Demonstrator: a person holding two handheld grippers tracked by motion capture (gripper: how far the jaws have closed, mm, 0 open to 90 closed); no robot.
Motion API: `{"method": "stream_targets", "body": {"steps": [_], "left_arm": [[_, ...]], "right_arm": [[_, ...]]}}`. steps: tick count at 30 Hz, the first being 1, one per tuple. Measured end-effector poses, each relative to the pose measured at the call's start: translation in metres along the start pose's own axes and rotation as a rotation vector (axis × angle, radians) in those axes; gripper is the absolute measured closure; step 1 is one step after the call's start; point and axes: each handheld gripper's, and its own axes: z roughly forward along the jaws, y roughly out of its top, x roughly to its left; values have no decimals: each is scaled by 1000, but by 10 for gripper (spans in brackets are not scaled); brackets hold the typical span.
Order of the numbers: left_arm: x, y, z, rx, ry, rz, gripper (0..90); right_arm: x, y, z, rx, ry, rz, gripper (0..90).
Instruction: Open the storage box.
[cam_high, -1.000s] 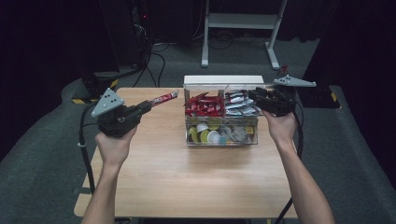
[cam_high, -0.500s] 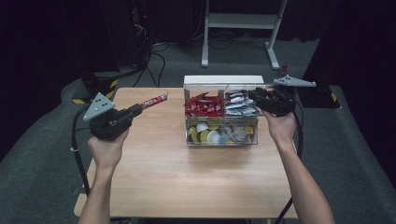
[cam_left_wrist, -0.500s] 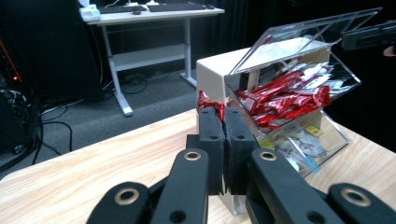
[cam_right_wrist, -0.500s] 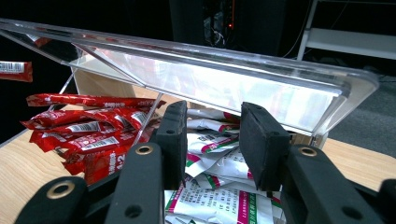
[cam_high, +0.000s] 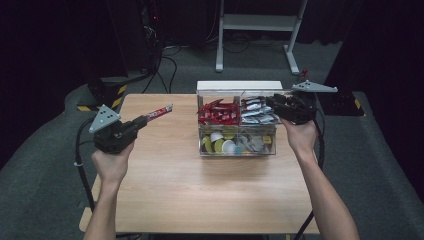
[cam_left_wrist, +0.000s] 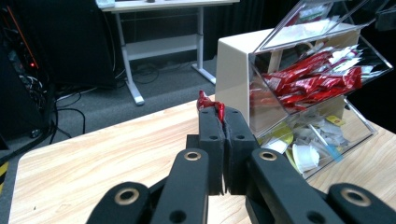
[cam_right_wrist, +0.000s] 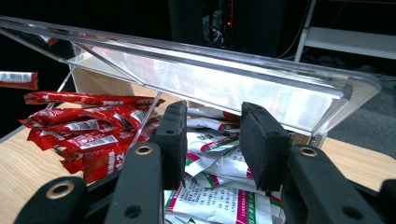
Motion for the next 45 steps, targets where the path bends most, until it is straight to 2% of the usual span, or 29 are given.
{"method": "stream_targets", "body": {"steps": [3, 13, 16, 22, 31, 39, 45], "left_arm": [[0, -6, 4, 18, 11, 8, 882], [3, -23, 18, 47, 8, -13, 881], [2, -29, 23, 63, 22, 5, 881], [1, -40, 34, 92, 22, 4, 881], [0, -60, 52, 129, 25, -20, 881], [-1, -73, 68, 151, 31, -18, 881], [-2, -84, 75, 149, 34, -25, 881]], "right_arm": [[0, 0, 0, 0, 0, 1, 618], [1, 0, 0, 3, -4, -1, 615], [1, 0, 0, 1, -4, -4, 615], [1, 0, 0, 4, -7, -3, 615], [1, 1, 0, 4, -6, -3, 615], [1, 2, 0, 10, -7, -7, 615], [1, 1, 0, 12, -8, -7, 615]]}}
